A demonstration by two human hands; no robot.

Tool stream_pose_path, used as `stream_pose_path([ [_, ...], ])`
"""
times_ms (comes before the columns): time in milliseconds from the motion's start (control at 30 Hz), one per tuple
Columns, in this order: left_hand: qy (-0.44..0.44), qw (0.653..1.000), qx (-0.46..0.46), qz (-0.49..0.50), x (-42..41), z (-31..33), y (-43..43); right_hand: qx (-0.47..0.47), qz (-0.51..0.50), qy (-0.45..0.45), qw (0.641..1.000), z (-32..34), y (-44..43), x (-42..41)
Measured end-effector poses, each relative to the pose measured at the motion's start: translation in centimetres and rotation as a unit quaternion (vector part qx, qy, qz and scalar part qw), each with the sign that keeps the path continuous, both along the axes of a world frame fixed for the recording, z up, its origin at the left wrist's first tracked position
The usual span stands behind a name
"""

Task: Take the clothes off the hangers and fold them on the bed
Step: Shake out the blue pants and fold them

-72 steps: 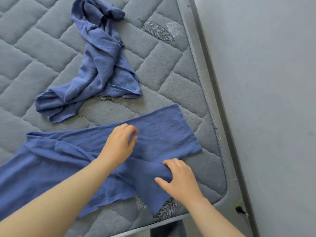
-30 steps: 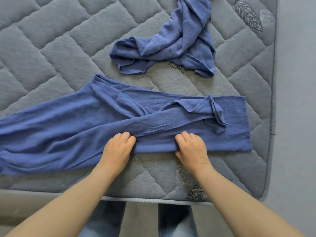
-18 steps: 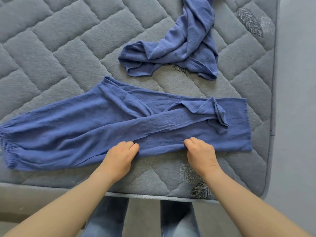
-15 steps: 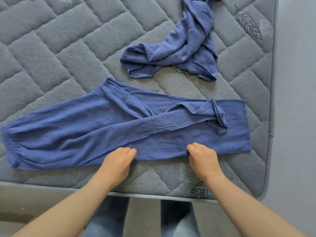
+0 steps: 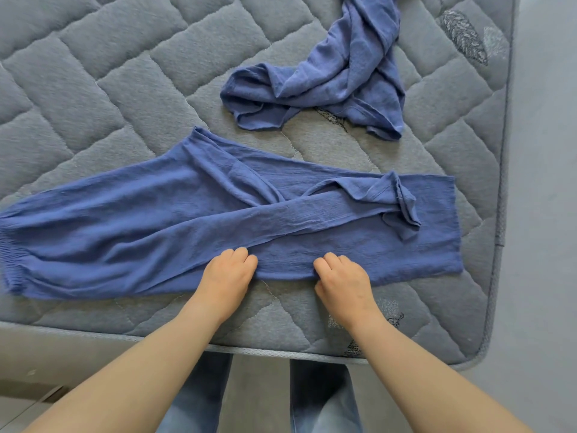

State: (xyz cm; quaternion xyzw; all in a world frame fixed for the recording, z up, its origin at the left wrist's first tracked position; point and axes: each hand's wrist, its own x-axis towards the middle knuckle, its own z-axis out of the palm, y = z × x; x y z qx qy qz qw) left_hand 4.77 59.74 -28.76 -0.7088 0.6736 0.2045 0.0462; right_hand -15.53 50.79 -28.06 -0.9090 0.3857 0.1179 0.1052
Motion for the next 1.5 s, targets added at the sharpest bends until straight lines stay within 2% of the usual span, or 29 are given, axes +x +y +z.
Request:
stream_pose_path([
  [200,0.015,1.0,0.014,-0.014,-0.1,-0.1,0.9,0.024,-0.009,0.027,0.999,0.8,-0.6,-0.3],
  [267,0.023,0.998,0.058,-0.012,0.0,-0.1,1.9,0.036,-0.003,0.045,0.998,0.9,-0.3,-1.0],
  [367,0.032,0.982,0.187,-0.003,0.2,0.1,3.2,0.055,0.003,0.073,0.996,1.2,0.1,-2.0],
  [400,0.046,0.978,0.203,0.002,0.2,0.4,3.4,0.06,-0.003,0.068,0.996,1.3,0.2,-2.3],
  [467,0.083,0.982,0.171,0.023,0.4,1.0,3.0,0.075,-0.044,0.041,0.995,1.3,-0.1,-2.6],
  [600,0.152,0.986,0.028,0.068,0.9,2.3,-0.5,0.045,-0.163,-0.058,0.984,1.9,-3.0,-1.5],
  [700,0.137,0.987,-0.028,0.082,1.3,2.8,-4.5,-0.021,-0.225,-0.129,0.965,2.4,-6.1,-0.5],
  [767,0.114,0.988,-0.049,0.087,1.6,2.7,-7.0,-0.029,-0.255,-0.128,0.958,2.5,-8.0,-0.4],
  [967,0.038,0.998,0.017,0.048,3.0,1.0,-11.6,0.023,-0.268,0.01,0.963,2.0,-12.7,-0.7],
  [1033,0.023,0.998,0.041,0.034,3.4,0.4,-12.5,0.0,-0.257,0.022,0.966,1.8,-14.0,-1.1],
  [1100,0.012,0.998,0.052,0.033,3.6,0.3,-13.4,-0.013,-0.25,-0.007,0.968,1.9,-14.7,-1.6],
  [1167,0.006,0.998,0.056,0.027,3.8,0.4,-14.1,0.025,-0.289,-0.109,0.951,2.4,-14.5,-2.3],
  [1233,0.032,0.997,0.047,0.05,3.9,0.5,-14.4,0.057,-0.366,-0.222,0.902,3.4,-14.0,-3.2],
  [1300,0.082,0.989,0.018,0.119,4.2,0.7,-14.5,0.052,-0.44,-0.275,0.854,4.5,-13.4,-4.6],
  [1367,0.118,0.977,-0.005,0.18,4.5,1.1,-14.7,0.068,-0.485,-0.271,0.829,5.1,-13.0,-6.5],
  [1500,0.118,0.978,0.012,0.172,4.0,1.8,-15.5,0.146,-0.499,-0.173,0.837,4.6,-12.4,-9.8],
])
